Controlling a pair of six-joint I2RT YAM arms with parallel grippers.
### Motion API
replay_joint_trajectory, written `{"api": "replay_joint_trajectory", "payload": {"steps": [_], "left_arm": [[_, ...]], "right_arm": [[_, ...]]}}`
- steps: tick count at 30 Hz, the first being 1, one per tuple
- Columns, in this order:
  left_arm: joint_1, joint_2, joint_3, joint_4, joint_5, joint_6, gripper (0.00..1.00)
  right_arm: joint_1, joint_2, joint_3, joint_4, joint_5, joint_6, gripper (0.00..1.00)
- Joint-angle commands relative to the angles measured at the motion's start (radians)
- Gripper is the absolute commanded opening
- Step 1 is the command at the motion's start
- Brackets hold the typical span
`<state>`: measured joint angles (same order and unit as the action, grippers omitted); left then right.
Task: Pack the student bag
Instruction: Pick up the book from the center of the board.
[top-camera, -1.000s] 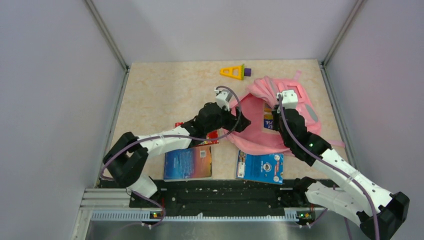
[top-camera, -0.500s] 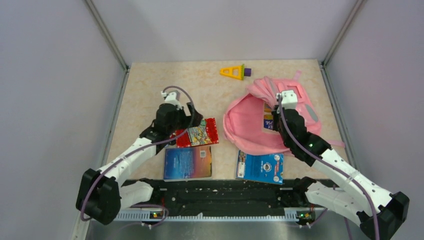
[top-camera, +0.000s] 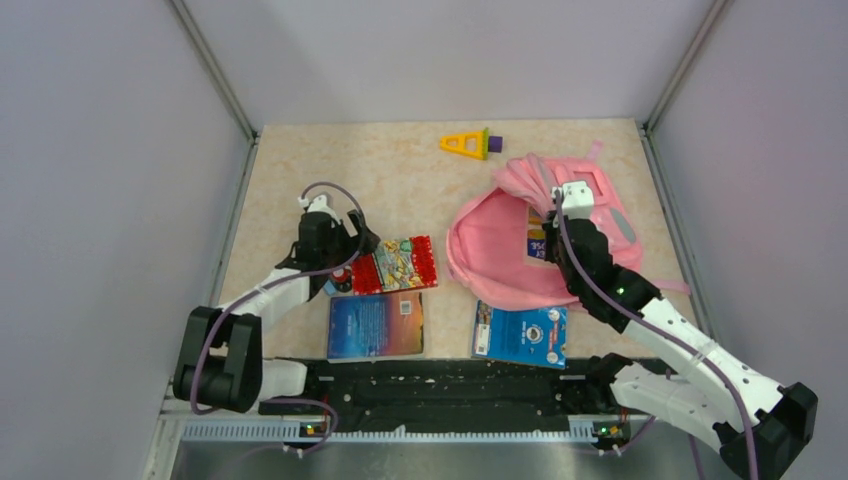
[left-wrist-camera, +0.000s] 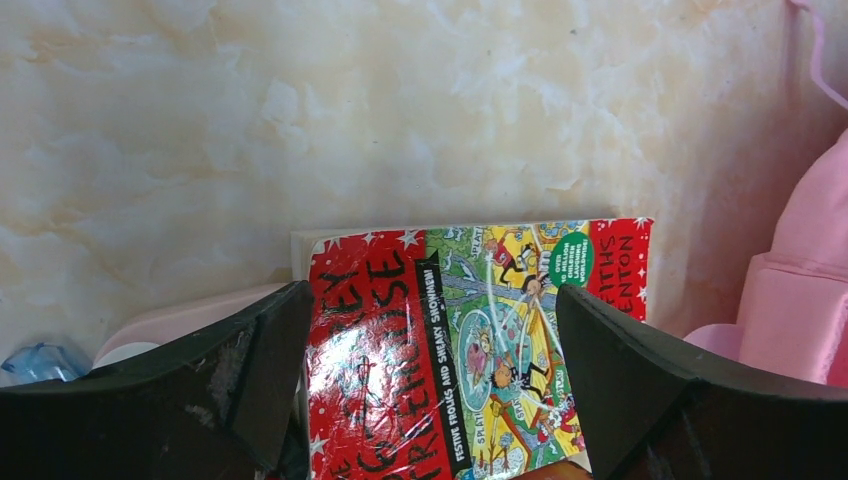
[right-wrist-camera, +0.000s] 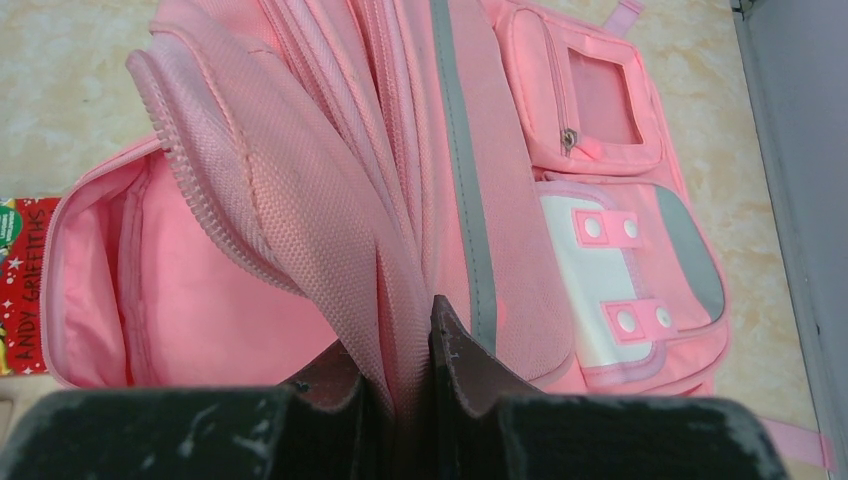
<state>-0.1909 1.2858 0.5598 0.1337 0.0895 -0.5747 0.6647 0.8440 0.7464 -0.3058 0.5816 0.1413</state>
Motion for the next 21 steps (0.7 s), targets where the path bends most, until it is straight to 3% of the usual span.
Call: {"api": "replay_joint_trajectory", "payload": {"steps": [1, 17, 21], "left_arm": [[0.005, 0.022, 0.020, 0.074, -0.008, 0.016, 0.95], [0.005, 0.119, 0.038, 0.101, -0.031, 0.047, 0.96], [0.005, 0.123, 0.034, 0.111, 0.019, 0.052, 0.96]], "right_arm": [[-0.001, -0.032, 0.016, 0.137, 0.012, 0.027, 0.00], [-0.001, -0.008, 0.018, 0.139, 0.011, 0.026, 0.00], [-0.001, -0.007, 0.016, 0.142, 0.009, 0.028, 0.00]]}}
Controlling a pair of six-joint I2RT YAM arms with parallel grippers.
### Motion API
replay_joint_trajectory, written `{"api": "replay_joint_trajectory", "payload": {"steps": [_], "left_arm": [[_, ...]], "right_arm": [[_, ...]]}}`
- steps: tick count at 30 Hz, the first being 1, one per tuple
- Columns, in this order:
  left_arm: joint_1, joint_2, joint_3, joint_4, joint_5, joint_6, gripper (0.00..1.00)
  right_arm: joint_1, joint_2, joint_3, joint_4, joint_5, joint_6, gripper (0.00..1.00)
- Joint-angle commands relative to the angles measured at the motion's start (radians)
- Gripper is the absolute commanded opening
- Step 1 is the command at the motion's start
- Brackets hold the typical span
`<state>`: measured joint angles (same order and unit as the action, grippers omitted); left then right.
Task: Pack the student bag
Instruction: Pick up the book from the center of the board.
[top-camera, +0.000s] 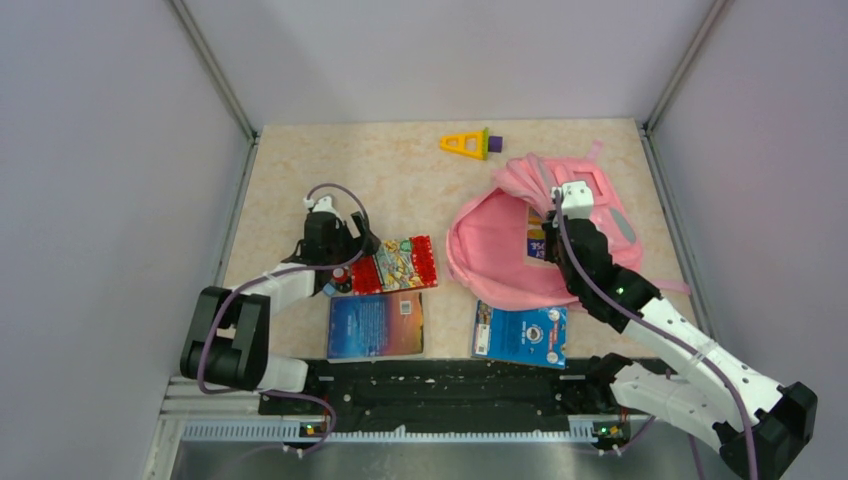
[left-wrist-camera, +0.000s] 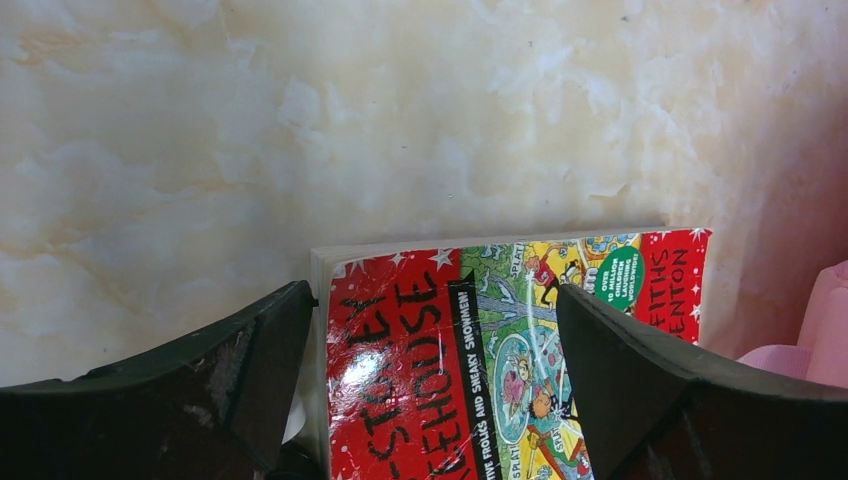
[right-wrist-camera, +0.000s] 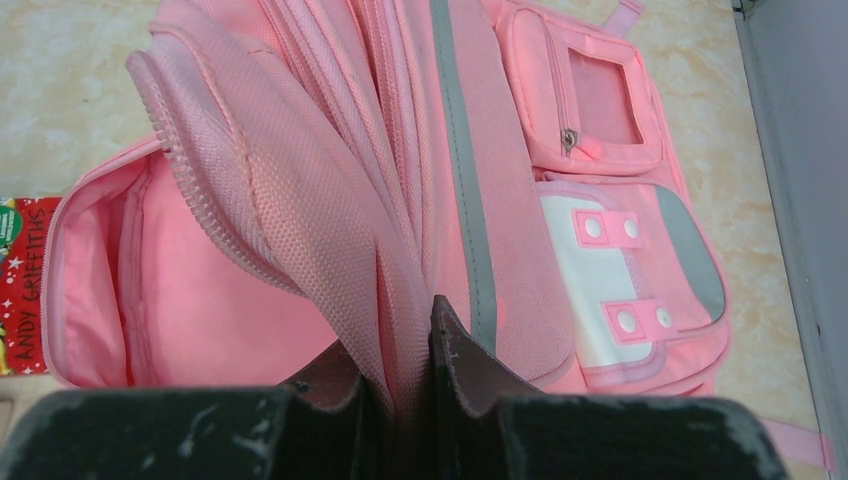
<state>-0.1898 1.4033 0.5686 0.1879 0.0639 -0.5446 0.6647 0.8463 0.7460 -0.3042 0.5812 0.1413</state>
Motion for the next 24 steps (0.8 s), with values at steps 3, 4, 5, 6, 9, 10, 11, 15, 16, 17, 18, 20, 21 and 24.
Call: {"api": "replay_joint_trajectory", "payload": {"steps": [3, 4, 5, 6, 9, 10, 11, 15, 16, 17, 18, 20, 21, 24], "left_arm": [[0.003, 0.016, 0.016, 0.090, 0.137, 0.013, 0.93], [0.003, 0.025, 0.014, 0.100, 0.168, 0.005, 0.92], [0.001, 0.036, 0.016, 0.107, 0.210, -0.003, 0.91], [-0.001, 0.048, 0.015, 0.115, 0.236, -0.015, 0.89], [-0.027, 0.079, 0.011, 0.159, 0.295, -0.049, 0.85], [-0.040, 0.086, 0.012, 0.173, 0.300, -0.060, 0.84], [-0.058, 0.091, 0.014, 0.181, 0.304, -0.072, 0.82], [-0.125, 0.097, 0.031, 0.190, 0.292, -0.108, 0.79], [-0.132, 0.096, 0.030, 0.191, 0.285, -0.117, 0.78], [-0.136, 0.092, 0.026, 0.192, 0.278, -0.126, 0.78], [-0.138, 0.087, 0.019, 0.194, 0.271, -0.132, 0.78], [-0.139, 0.079, 0.004, 0.190, 0.248, -0.137, 0.78], [-0.141, 0.078, 0.000, 0.177, 0.226, -0.138, 0.79], [-0.158, 0.088, -0.003, 0.124, 0.162, -0.133, 0.80]], "right_arm": [[-0.001, -0.006, 0.016, 0.141, 0.008, 0.028, 0.00], [-0.001, -0.005, 0.016, 0.141, 0.007, 0.029, 0.00], [-0.001, -0.005, 0.018, 0.141, 0.006, 0.029, 0.00], [-0.001, -0.006, 0.017, 0.141, 0.006, 0.030, 0.00], [-0.001, -0.006, 0.018, 0.141, 0.005, 0.032, 0.00], [-0.001, -0.006, 0.018, 0.140, 0.004, 0.034, 0.00], [-0.001, -0.006, 0.018, 0.141, 0.003, 0.034, 0.00], [-0.001, -0.008, 0.023, 0.133, 0.003, 0.036, 0.00], [-0.001, -0.009, 0.024, 0.131, 0.003, 0.037, 0.00], [-0.001, -0.012, 0.024, 0.130, 0.003, 0.038, 0.00], [-0.001, -0.013, 0.024, 0.131, 0.002, 0.037, 0.00], [-0.001, -0.018, 0.024, 0.129, 0.002, 0.039, 0.00], [-0.001, -0.018, 0.023, 0.129, 0.002, 0.039, 0.00], [-0.001, -0.019, 0.022, 0.131, -0.002, 0.041, 0.00]]}}
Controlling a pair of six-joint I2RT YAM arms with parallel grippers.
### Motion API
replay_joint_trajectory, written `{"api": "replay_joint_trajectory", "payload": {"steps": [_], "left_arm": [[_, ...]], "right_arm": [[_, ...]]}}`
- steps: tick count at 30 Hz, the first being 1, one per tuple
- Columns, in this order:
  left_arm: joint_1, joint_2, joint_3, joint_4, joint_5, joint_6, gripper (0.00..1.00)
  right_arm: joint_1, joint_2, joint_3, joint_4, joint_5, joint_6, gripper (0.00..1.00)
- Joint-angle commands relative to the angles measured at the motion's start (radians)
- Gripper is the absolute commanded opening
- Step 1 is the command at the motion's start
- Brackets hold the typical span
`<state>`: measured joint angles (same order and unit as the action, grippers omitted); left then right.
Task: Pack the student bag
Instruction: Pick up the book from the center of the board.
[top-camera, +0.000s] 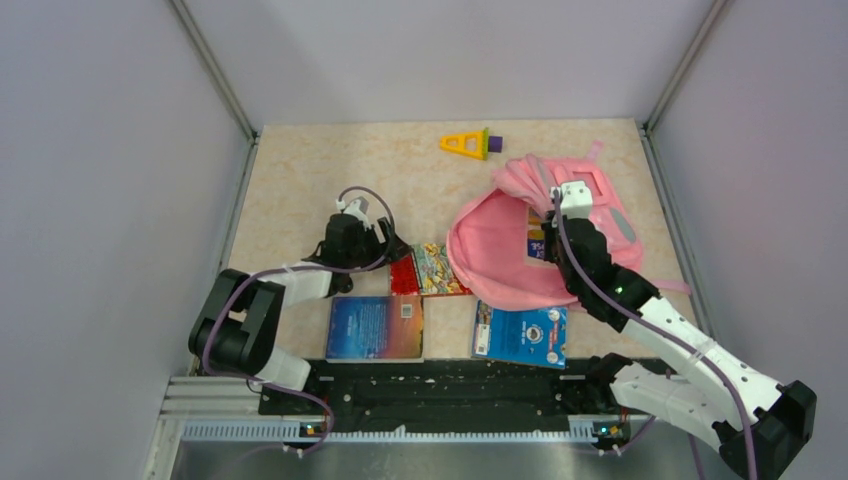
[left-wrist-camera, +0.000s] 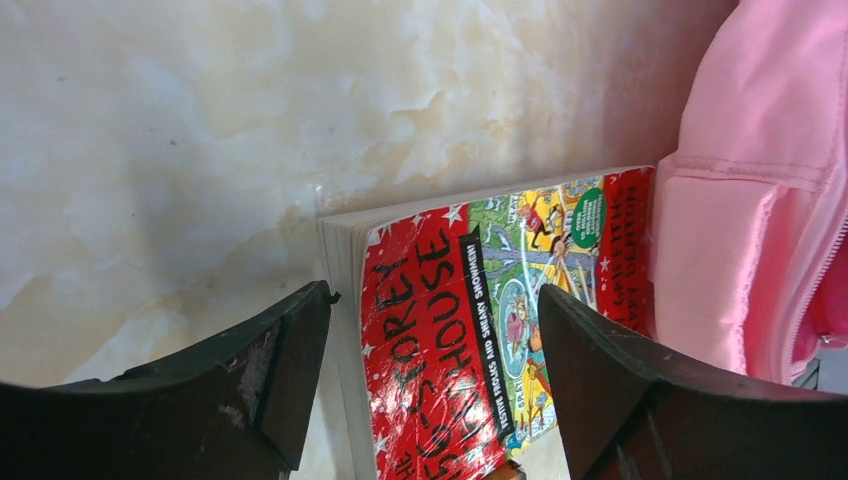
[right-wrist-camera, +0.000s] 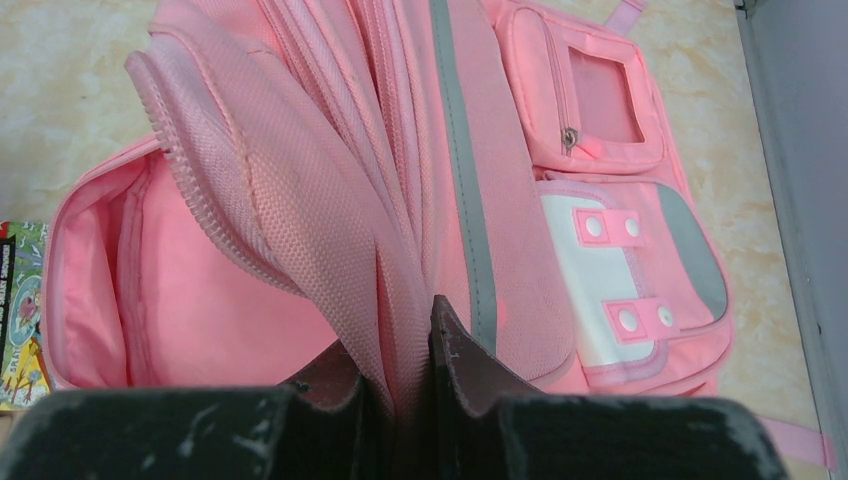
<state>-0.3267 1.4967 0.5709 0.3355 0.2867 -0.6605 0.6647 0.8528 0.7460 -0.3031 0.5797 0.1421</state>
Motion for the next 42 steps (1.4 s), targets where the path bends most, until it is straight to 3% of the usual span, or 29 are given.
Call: {"api": "replay_joint_trajectory", "payload": {"steps": [1, 8, 18, 26, 36, 42], "left_arm": [[-0.032, -0.001, -0.005, -0.036, -0.079, -0.015, 0.81], [-0.108, 0.055, 0.010, 0.002, -0.061, -0.069, 0.84], [-0.133, -0.030, -0.038, 0.267, 0.044, -0.233, 0.72], [-0.182, -0.090, -0.030, 0.276, 0.039, -0.226, 0.67], [-0.192, -0.009, -0.014, 0.256, 0.045, -0.233, 0.43], [-0.195, -0.047, 0.005, 0.176, -0.002, -0.203, 0.12]], "right_arm": [[-0.001, -0.025, 0.023, 0.131, -0.001, 0.043, 0.00], [-0.001, -0.019, 0.021, 0.132, -0.007, 0.045, 0.00], [-0.001, -0.024, 0.021, 0.127, -0.003, 0.045, 0.00], [-0.001, -0.017, 0.016, 0.131, -0.001, 0.046, 0.00], [0.000, -0.020, 0.018, 0.129, -0.002, 0.043, 0.00], [-0.001, -0.019, 0.019, 0.133, -0.003, 0.041, 0.00]]}}
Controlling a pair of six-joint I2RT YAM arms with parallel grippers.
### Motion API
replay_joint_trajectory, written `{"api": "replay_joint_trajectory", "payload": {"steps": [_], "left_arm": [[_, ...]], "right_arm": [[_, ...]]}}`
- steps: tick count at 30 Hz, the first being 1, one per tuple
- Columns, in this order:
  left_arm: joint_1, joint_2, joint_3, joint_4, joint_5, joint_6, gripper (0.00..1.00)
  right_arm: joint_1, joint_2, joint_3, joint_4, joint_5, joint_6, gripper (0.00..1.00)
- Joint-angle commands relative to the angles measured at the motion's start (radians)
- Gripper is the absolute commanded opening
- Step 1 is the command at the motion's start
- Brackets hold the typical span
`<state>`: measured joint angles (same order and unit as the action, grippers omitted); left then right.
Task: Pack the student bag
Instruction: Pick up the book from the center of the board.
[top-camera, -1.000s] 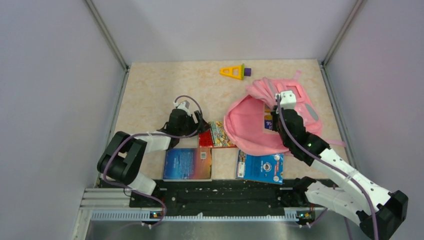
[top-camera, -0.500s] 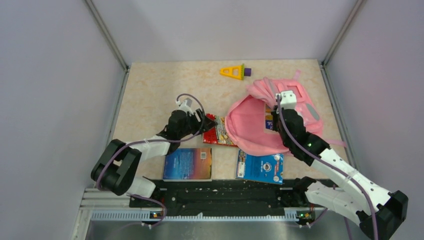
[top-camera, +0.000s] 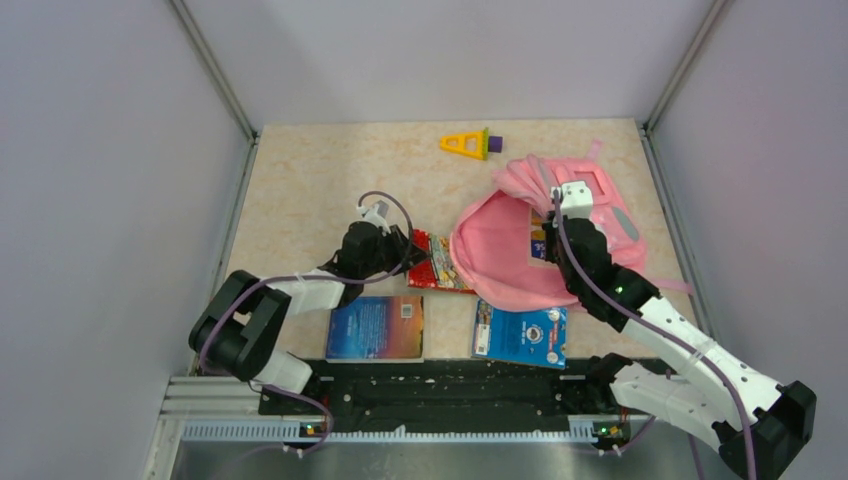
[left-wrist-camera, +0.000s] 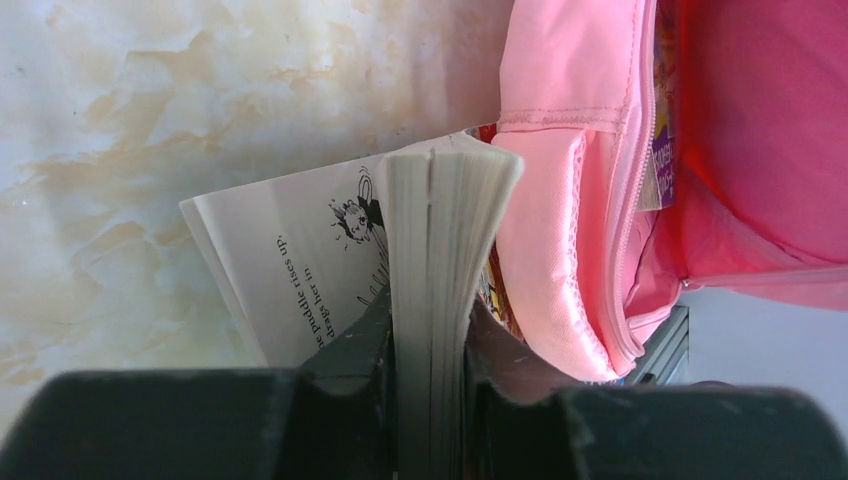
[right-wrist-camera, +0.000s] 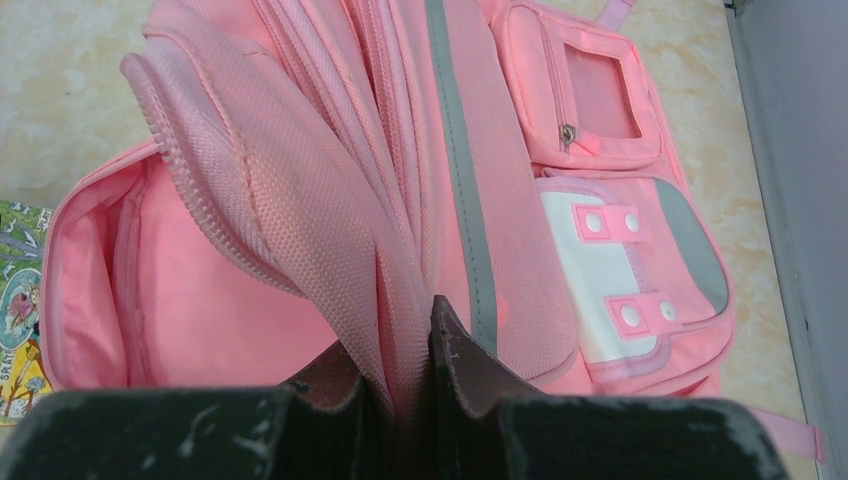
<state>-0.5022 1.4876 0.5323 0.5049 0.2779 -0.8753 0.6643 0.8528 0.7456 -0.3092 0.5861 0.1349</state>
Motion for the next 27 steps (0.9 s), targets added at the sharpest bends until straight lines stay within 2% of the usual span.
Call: {"api": "replay_joint_trajectory", "payload": {"steps": [1, 2, 9, 15, 19, 23, 27], "left_arm": [[-0.019, -0.048, 0.045, -0.010, -0.003, 0.017, 0.04], [-0.019, -0.059, 0.047, -0.025, -0.013, 0.025, 0.00], [-0.018, -0.153, 0.050, -0.128, -0.077, 0.067, 0.00], [-0.019, -0.401, 0.065, -0.331, -0.263, 0.159, 0.00], [-0.018, -0.595, 0.071, -0.399, -0.368, 0.173, 0.00], [-0.018, -0.718, 0.082, -0.402, -0.393, 0.173, 0.00], [-0.017, -0.742, 0.115, -0.395, -0.354, 0.144, 0.00]], "right_arm": [[-0.001, -0.017, 0.019, 0.140, -0.009, 0.049, 0.00], [0.000, -0.017, 0.018, 0.140, -0.009, 0.048, 0.00], [0.000, -0.017, 0.020, 0.140, -0.006, 0.045, 0.00], [-0.001, -0.023, 0.020, 0.137, -0.002, 0.045, 0.00], [-0.001, -0.028, 0.018, 0.140, -0.005, 0.046, 0.00], [0.000, -0.032, 0.018, 0.137, -0.006, 0.049, 0.00], [0.000, -0.036, 0.021, 0.136, -0.008, 0.051, 0.00]]}}
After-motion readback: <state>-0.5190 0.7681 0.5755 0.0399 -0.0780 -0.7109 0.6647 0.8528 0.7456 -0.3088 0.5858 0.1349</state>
